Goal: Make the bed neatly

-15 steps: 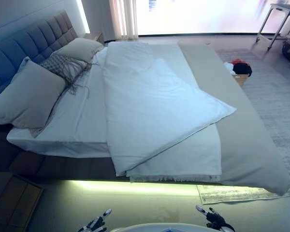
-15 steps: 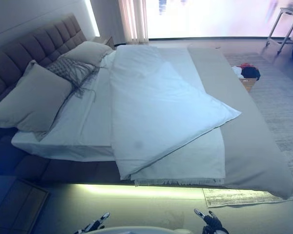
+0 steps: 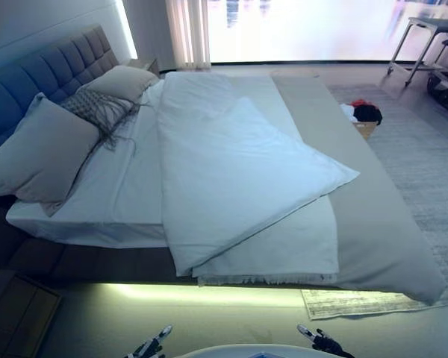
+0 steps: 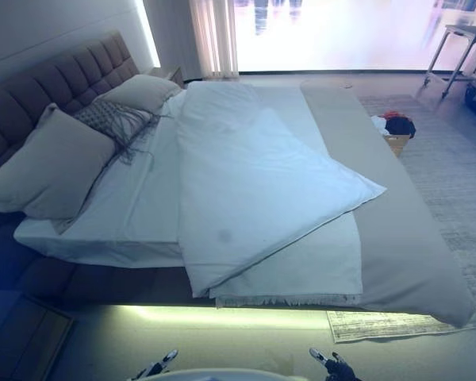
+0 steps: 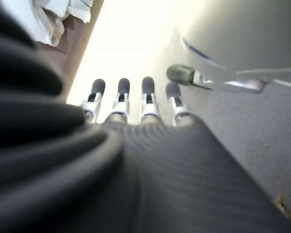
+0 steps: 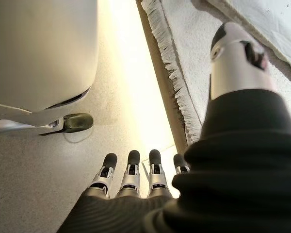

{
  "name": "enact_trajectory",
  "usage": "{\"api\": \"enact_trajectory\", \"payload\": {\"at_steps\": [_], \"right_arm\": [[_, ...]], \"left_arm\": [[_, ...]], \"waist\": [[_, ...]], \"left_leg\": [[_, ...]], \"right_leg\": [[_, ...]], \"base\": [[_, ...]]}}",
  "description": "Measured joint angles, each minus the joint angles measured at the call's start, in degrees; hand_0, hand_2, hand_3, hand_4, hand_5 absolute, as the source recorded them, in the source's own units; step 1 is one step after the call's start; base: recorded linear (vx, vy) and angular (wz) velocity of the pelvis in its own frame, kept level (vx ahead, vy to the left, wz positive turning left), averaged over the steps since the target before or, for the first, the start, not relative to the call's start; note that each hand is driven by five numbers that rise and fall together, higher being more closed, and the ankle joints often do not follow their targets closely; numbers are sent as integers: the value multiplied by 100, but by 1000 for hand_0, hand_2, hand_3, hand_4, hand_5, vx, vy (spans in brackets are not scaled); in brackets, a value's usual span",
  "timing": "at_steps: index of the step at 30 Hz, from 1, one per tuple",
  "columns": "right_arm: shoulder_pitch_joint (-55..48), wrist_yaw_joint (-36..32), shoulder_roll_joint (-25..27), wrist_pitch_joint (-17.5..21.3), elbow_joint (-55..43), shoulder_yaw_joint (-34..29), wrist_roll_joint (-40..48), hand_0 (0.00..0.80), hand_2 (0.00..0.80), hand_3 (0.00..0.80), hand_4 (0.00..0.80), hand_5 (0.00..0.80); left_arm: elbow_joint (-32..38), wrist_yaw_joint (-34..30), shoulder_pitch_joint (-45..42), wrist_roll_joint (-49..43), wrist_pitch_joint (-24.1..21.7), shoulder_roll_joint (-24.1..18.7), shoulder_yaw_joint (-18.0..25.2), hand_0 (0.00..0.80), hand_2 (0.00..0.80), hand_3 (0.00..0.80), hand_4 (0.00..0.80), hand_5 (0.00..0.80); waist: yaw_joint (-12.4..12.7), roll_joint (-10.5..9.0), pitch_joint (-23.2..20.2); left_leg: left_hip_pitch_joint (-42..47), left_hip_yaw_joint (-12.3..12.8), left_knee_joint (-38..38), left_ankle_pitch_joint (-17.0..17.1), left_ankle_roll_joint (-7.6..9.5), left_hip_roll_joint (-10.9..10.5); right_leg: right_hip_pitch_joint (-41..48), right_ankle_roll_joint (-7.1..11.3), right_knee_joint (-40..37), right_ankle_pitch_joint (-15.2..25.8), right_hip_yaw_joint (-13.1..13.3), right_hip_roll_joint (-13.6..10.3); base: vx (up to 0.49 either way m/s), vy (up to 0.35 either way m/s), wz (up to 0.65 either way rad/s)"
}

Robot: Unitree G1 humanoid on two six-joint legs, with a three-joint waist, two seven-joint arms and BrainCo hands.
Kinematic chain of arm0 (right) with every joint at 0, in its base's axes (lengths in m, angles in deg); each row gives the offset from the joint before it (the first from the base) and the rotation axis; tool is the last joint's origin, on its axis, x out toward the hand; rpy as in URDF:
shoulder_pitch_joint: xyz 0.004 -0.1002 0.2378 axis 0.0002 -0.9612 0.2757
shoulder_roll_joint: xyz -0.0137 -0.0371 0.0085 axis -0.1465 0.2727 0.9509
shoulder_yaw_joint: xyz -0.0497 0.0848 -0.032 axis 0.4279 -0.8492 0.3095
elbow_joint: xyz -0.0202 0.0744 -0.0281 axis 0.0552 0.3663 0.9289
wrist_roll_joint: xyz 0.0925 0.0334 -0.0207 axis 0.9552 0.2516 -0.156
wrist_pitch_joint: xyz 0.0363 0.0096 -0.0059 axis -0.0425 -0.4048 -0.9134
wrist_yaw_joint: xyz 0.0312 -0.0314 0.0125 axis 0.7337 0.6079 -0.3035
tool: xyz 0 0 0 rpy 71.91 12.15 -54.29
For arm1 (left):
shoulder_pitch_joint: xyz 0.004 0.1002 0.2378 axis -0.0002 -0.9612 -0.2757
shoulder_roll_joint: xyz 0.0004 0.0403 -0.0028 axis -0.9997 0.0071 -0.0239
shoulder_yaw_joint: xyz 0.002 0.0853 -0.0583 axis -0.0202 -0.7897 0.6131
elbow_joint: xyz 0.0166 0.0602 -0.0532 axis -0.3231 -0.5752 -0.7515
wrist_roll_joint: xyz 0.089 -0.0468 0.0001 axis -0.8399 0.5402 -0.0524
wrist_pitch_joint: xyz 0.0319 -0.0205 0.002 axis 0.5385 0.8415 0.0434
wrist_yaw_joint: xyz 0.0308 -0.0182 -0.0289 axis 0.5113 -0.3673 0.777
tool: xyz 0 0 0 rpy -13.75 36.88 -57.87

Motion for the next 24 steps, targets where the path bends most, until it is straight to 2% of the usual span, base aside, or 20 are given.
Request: {"api": "enact_trajectory", "payload": {"at_steps": [19,22,23,24], "right_arm": [[8,-59,10,-2,2,22,-4,0,0,0,0,0],[87,-74,10,-18,7,25,-26,0,0,0,0,0],[201,-76,-19,-29,35,27,-60,0,0,0,0,0],[288,-77,-32,-51,56,39,-106,0,0,0,0,0]], "left_arm": [[-4,43,6,-7,32,-12,2,0,0,0,0,0],[-114,120,34,-3,12,-18,36,0,0,0,0,0],[-210,121,96,2,-4,-45,88,0,0,0,0,0],[-238,122,207,26,-5,-61,130,0,0,0,0,0]], "waist": [[-2,1,-21],[30,-13,52],[43,-117,195],[79,-236,331]], "left_leg": [[-20,-4,93,-4,-35,43],[-321,-11,785,-228,-141,153],[-580,-107,1355,-295,-229,138],[-852,-160,1917,-170,-359,75]], "right_leg": [[3,-7,28,-24,6,48],[-117,-109,233,-158,1,81],[-180,-161,407,-237,49,16],[-239,-193,516,-254,129,-85]], "base": [[-4,-35,0],[-30,-61,-4],[17,24,-18],[65,69,-30]]}}
